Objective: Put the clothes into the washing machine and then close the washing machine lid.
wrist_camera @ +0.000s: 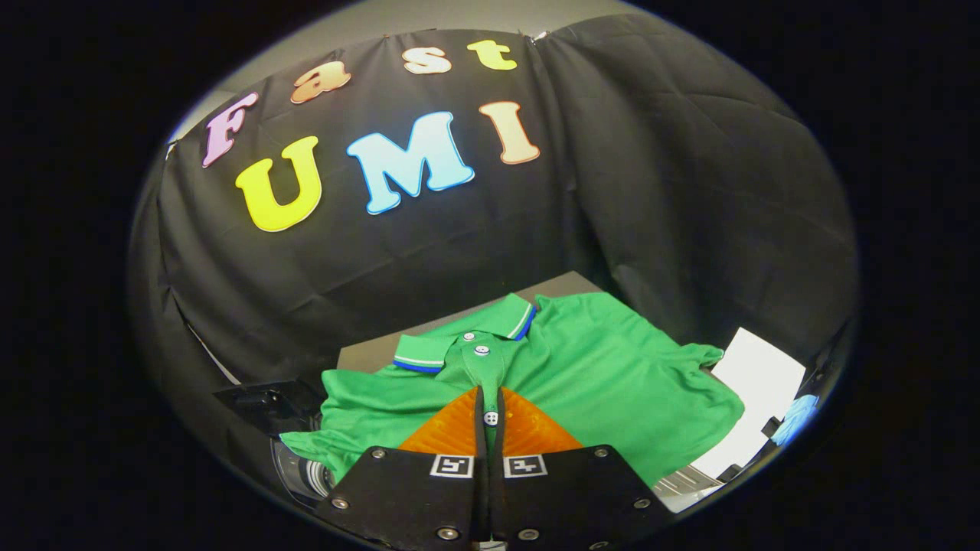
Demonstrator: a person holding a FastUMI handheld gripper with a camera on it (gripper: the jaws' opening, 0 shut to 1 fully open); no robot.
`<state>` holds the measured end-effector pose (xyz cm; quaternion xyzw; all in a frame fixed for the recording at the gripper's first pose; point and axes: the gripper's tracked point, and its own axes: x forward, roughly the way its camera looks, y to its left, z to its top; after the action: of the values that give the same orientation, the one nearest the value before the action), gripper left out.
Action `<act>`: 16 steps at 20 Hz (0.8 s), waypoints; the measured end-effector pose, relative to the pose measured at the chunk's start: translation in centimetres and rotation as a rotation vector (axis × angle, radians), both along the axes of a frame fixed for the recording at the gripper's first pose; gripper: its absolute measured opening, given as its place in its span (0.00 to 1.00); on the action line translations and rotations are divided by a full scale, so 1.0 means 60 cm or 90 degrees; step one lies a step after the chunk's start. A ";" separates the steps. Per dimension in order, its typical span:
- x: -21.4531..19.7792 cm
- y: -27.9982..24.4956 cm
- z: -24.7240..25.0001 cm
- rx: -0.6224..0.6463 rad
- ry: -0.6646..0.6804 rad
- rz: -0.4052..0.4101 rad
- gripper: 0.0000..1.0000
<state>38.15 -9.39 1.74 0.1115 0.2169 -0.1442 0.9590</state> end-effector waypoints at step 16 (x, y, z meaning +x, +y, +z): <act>0.030 0.237 0.253 -0.078 -0.135 0.095 0.00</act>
<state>39.98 4.85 16.95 0.0511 0.1126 -0.0731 0.9896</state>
